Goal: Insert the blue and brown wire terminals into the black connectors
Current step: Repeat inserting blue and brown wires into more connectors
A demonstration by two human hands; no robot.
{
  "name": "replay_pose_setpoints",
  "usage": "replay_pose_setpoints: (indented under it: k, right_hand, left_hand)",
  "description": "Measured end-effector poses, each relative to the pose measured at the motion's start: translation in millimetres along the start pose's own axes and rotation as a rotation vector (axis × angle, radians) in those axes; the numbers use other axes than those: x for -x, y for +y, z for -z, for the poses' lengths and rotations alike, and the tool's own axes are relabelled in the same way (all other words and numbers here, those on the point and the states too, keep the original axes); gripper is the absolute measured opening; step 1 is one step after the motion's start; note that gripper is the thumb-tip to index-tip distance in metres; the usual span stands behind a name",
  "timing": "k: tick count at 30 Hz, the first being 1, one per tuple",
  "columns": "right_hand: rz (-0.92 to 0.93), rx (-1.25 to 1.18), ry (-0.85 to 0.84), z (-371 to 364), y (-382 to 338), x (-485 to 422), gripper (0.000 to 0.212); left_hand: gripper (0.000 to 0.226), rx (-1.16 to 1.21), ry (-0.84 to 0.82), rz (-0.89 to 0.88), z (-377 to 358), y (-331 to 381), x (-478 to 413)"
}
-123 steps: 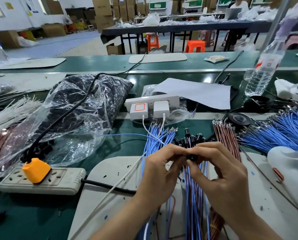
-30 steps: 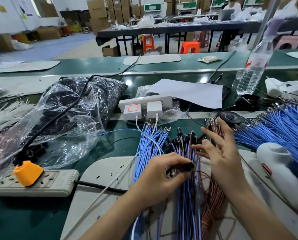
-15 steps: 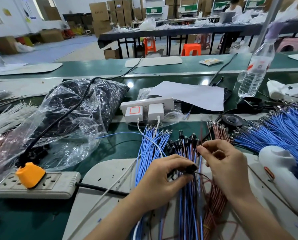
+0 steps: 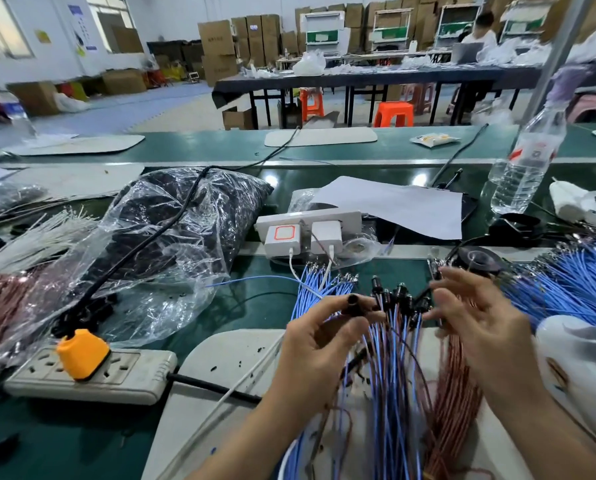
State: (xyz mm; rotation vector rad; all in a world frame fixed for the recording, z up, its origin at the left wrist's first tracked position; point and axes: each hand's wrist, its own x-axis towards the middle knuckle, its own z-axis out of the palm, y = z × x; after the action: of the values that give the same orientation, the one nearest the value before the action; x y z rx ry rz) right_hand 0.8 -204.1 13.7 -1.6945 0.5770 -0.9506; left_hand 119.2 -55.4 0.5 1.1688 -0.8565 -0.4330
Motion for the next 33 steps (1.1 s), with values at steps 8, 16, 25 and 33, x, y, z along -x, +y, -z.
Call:
replay_pose_setpoints:
  k: [8, 16, 25, 33]
  right_hand:
    - [-0.157, 0.359, -0.726, 0.5, -2.1, 1.4, 0.018]
    - [-0.526, -0.283, -0.187, 5.3, 4.8, -2.8, 0.021]
    - [-0.281, -0.759, 0.222, 10.3, -10.2, -8.3, 0.024]
    - [-0.28, -0.745, 0.018, 3.1, -14.4, -0.6, 0.027]
  left_hand:
    - [0.025, 0.101, 0.118, -0.026, 1.5, 1.6, -0.1]
    - [0.018, 0.031, 0.065, -0.004, 1.9, 1.5, -2.1]
    - [0.029, -0.149, -0.092, 0.003, 1.9, -0.6, 0.7]
    - [0.028, -0.235, -0.141, -0.012, -3.1, -1.5, 1.5]
